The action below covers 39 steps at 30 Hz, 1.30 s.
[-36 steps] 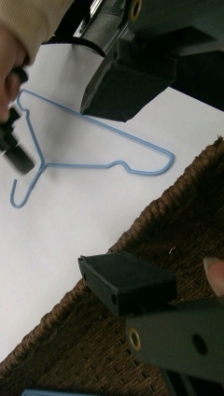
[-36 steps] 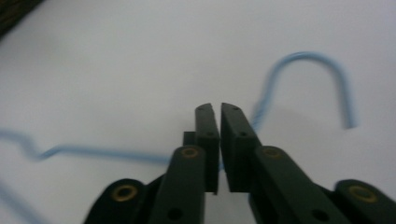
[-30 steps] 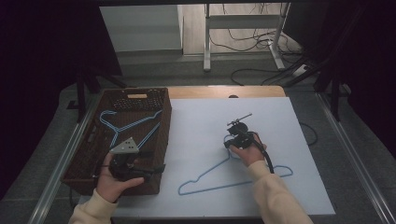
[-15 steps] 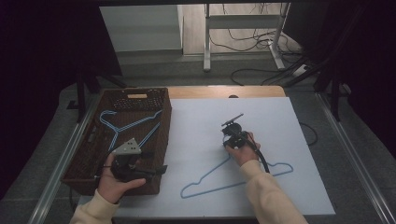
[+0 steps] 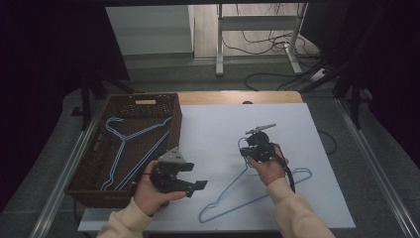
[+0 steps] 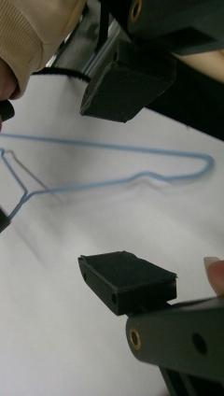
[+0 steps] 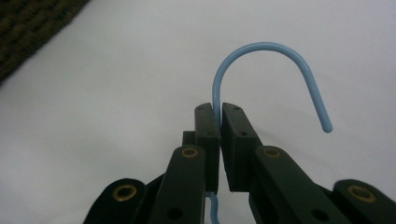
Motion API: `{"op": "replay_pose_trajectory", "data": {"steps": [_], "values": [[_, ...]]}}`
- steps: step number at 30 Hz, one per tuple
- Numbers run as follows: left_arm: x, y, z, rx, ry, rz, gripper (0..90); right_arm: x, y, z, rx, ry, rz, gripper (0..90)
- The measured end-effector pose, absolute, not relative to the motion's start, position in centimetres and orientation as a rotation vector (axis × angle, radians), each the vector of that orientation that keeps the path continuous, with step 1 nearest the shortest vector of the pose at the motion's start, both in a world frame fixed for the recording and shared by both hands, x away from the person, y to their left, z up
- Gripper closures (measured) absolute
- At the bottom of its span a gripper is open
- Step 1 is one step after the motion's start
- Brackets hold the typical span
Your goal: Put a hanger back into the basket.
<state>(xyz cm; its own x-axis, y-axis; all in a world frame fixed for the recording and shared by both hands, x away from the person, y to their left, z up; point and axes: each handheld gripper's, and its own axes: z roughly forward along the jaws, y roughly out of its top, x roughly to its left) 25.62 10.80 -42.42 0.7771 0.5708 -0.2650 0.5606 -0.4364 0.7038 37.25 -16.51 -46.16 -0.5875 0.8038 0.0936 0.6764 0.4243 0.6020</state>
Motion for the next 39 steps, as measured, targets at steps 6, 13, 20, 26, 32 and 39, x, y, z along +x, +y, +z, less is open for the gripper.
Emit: {"op": "replay_pose_trajectory", "data": {"steps": [6, 13, 20, 26, 32, 39], "values": [[27.2, 7.4, -43.9, 2.165, 0.859, -0.081, 25.1, 35.9, -17.4, -45.1, 1.273, 2.446, 0.981, 86.0], [28.6, 3.2, -47.3, 2.255, 0.906, -0.156, 28.6, 34.6, -18.0, -44.4, 1.241, 2.429, 1.050, 86.1], [29.6, 1.3, -50.0, 2.274, 0.919, -0.221, 48.2, 33.7, -18.2, -44.0, 1.216, 2.425, 1.095, 86.2], [29.9, 1.4, -50.3, 2.240, 0.897, -0.293, 79.6, 33.4, -18.0, -43.6, 1.197, 2.422, 1.132, 86.1], [29.7, 2.3, -49.3, 2.191, 0.906, -0.313, 86.3, 33.1, -18.3, -43.0, 1.164, 2.427, 1.190, 81.7], [29.2, 5.4, -45.7, 2.037, 0.903, -0.314, 86.5, 31.8, -20.4, -41.1, 1.103, 2.329, 1.363, 51.1]]}}
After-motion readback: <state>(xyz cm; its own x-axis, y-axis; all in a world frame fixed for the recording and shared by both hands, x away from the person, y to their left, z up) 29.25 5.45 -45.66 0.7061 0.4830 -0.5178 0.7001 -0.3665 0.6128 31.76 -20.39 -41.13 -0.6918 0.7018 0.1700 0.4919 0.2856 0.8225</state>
